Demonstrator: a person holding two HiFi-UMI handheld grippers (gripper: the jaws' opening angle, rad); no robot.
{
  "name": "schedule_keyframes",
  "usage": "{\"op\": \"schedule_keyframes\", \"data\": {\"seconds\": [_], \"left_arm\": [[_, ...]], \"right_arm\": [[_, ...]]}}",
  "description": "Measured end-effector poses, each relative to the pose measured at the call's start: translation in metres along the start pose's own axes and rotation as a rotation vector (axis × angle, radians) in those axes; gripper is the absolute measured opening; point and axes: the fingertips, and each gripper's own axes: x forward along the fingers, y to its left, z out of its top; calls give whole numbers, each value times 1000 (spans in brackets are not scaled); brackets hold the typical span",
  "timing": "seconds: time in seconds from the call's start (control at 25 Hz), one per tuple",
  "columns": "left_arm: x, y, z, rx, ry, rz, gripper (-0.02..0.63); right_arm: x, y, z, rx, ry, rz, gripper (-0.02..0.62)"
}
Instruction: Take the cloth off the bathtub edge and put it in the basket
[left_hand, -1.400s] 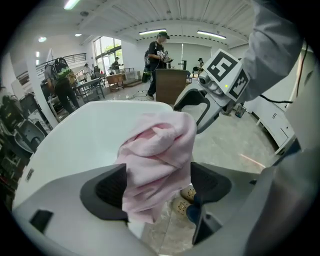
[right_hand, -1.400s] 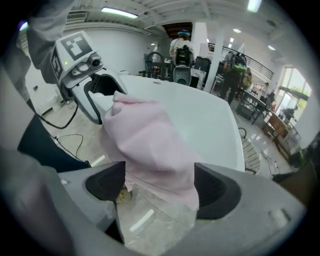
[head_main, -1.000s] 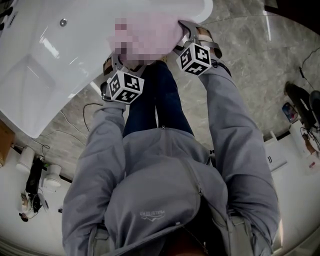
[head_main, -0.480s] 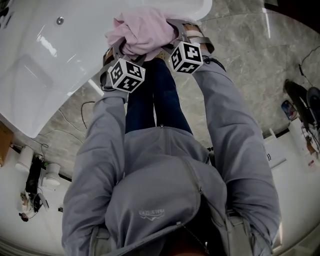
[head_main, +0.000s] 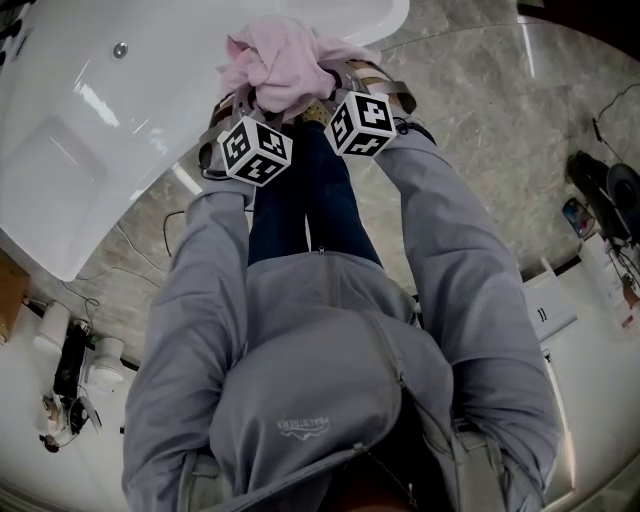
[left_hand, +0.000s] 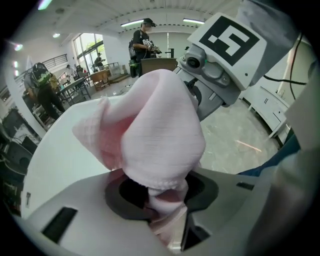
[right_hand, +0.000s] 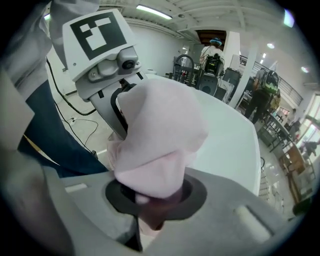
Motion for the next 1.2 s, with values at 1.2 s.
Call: {"op": "schedule_keyframes", "data": {"seconds": [1.2], "left_arm": [[-228, -29, 216, 438, -337, 17, 114]], "right_arm": [[-304, -41, 90, 281, -200, -410, 51]]}}
